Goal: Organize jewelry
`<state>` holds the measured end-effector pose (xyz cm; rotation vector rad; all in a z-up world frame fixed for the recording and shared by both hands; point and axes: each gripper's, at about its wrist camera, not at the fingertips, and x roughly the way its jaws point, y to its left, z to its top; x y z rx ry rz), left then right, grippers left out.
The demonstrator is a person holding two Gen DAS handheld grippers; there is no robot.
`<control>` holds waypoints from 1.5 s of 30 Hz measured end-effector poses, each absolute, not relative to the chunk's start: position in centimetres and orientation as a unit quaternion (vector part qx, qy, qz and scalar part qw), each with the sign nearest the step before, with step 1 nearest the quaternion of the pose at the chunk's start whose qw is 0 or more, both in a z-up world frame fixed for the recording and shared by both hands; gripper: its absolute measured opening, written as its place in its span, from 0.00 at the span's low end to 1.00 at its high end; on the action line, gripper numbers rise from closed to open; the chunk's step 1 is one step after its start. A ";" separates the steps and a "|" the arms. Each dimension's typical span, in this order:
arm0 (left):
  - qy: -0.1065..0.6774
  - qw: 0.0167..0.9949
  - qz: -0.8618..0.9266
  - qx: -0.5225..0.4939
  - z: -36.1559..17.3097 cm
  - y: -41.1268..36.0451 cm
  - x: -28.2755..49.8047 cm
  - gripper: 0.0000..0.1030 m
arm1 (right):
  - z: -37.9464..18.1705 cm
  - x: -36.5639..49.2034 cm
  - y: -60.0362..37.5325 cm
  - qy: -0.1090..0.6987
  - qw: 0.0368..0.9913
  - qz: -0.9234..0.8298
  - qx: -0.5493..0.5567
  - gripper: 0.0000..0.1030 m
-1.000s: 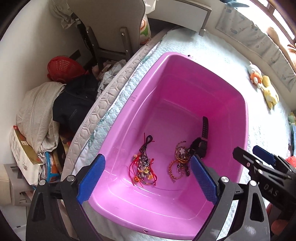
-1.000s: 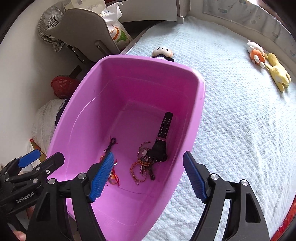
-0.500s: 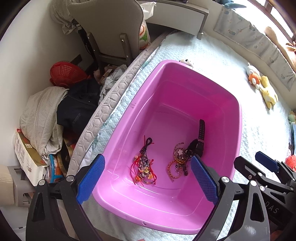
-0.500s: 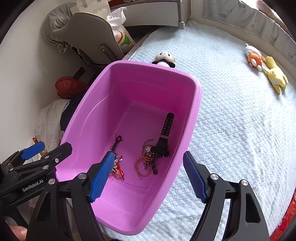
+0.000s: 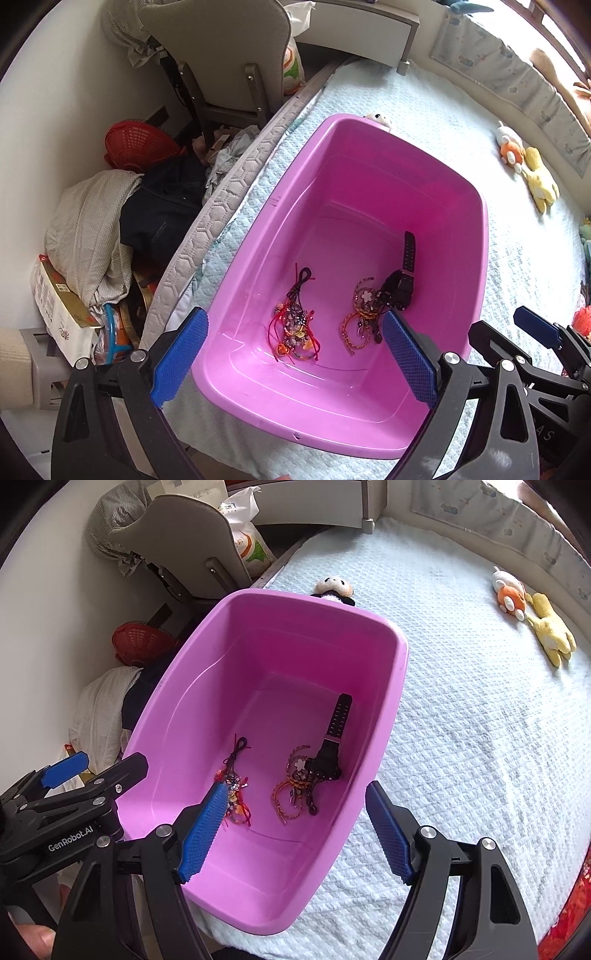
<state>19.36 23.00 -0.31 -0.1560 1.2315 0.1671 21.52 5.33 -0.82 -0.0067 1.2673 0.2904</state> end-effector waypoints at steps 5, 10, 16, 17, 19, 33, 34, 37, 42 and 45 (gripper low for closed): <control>0.577 0.811 0.079 -0.065 -0.3 22.7 19.3 0.91 | -0.7 21.2 5.5 0.589 0.797 0.134 -0.008 0.71; 0.577 0.810 0.076 -0.065 -0.3 22.7 19.2 0.91 | -0.6 21.0 5.5 0.588 0.798 0.133 -0.009 0.71; 0.576 0.812 0.075 -0.065 -0.3 22.6 19.1 0.91 | -0.6 21.0 5.3 0.589 0.798 0.130 -0.007 0.71; 0.576 0.811 0.075 -0.065 -0.4 22.5 19.1 0.91 | -0.6 21.0 5.3 0.589 0.798 0.130 -0.006 0.71; 0.577 0.811 0.074 -0.065 -0.3 22.5 19.1 0.91 | -0.6 21.0 5.2 0.589 0.798 0.129 -0.005 0.71; 0.578 0.810 0.070 -0.064 -0.2 22.3 19.3 0.91 | -0.9 21.0 5.2 0.592 0.795 0.130 -0.006 0.71; 0.579 0.810 0.070 -0.063 -0.2 22.3 19.4 0.91 | -0.9 21.0 5.2 0.592 0.795 0.130 -0.005 0.71; 0.579 0.811 0.068 -0.058 -0.2 22.2 19.4 0.91 | -0.9 21.0 5.2 0.592 0.795 0.130 -0.006 0.71; 0.579 0.811 0.068 -0.057 -0.2 22.2 19.4 0.91 | -0.9 21.0 5.4 0.592 0.795 0.132 -0.009 0.71; 0.578 0.811 0.069 -0.055 -0.2 22.2 19.4 0.91 | -0.9 20.9 5.4 0.592 0.795 0.132 -0.011 0.71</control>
